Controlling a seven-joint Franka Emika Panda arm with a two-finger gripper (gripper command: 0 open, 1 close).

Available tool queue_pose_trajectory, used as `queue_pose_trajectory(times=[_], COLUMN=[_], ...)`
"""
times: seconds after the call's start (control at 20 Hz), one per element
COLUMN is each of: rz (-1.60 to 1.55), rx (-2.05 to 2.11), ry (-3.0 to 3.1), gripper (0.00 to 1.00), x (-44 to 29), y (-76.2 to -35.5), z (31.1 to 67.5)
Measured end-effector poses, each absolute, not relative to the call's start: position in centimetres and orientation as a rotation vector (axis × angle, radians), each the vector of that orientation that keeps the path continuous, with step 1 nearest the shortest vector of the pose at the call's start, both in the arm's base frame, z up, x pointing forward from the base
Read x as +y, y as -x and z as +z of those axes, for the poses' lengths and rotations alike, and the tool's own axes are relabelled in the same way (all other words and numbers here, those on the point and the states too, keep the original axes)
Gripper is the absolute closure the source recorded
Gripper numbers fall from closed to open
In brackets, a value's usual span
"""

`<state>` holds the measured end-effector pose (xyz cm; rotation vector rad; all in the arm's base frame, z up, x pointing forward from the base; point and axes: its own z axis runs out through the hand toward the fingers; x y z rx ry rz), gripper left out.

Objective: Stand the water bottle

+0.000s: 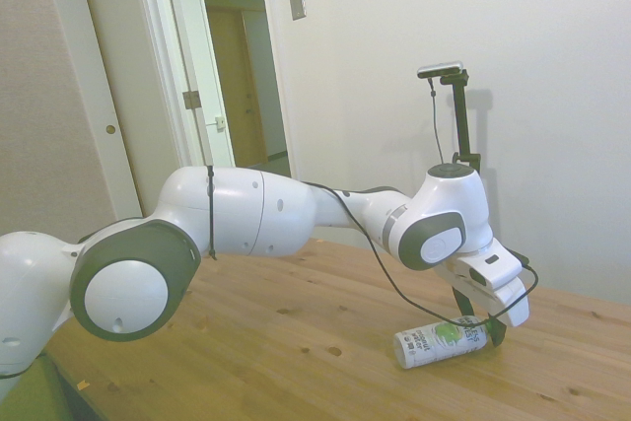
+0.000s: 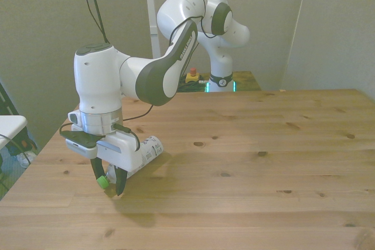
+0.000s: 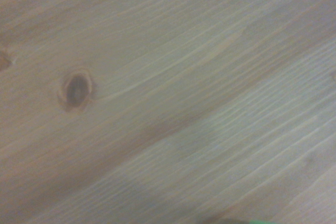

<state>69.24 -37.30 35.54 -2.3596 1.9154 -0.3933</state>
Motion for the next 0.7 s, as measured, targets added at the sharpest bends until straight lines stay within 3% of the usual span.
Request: queue_pose_trajectory(times=[0.7], rz=[-0.360], rx=[1.824], ry=[2.391], gripper=[1.00], x=[-35.4], y=[-69.8], z=[36.9])
